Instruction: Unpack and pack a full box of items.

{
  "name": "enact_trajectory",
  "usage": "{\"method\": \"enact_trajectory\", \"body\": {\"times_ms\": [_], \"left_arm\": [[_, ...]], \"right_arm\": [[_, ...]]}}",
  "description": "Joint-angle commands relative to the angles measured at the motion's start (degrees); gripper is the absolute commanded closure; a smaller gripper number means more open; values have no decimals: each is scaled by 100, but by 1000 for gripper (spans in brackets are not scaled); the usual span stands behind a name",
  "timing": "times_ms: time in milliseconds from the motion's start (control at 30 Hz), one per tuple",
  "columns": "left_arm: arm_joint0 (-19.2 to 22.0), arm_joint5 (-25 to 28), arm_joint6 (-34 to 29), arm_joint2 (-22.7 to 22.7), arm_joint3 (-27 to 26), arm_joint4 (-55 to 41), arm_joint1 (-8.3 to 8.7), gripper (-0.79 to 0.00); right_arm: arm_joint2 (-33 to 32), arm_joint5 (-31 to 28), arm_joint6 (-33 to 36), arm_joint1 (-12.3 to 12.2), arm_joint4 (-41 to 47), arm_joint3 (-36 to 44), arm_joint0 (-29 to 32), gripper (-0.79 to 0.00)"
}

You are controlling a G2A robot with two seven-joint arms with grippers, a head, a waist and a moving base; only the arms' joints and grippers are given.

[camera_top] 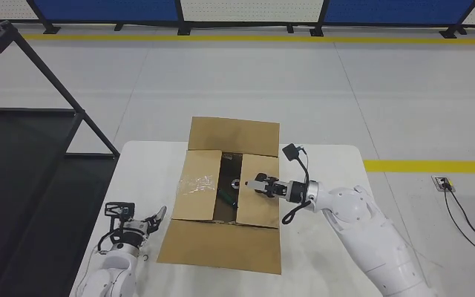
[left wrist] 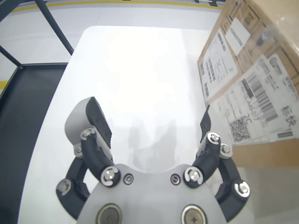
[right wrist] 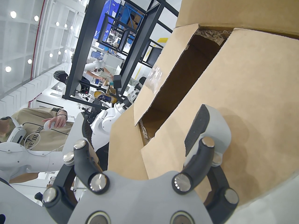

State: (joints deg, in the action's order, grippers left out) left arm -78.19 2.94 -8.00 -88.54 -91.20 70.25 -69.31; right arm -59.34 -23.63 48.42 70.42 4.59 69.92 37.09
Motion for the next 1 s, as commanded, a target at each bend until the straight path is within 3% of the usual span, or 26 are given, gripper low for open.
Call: {"method": "enact_trajectory", "body": {"times_ms": [0, 233, 400, 967], "left_arm": [[-21, 56, 13, 42, 9, 162, 6, -785], [133, 462, -134, 225, 73, 600, 30, -785], [339, 449, -126, 336, 168, 673, 16, -785], [955, -147, -61, 680, 334, 536, -95, -785]], "right_arm": [[4, -5, 0, 3, 2, -12, -8, -785], [-6, -16, -6, 5, -1, -25, -3, -785], [-35, -17, -11, -4, -15, 1, 36, -785], [-64, -10, -18, -10, -25, 52, 96, -785]]}}
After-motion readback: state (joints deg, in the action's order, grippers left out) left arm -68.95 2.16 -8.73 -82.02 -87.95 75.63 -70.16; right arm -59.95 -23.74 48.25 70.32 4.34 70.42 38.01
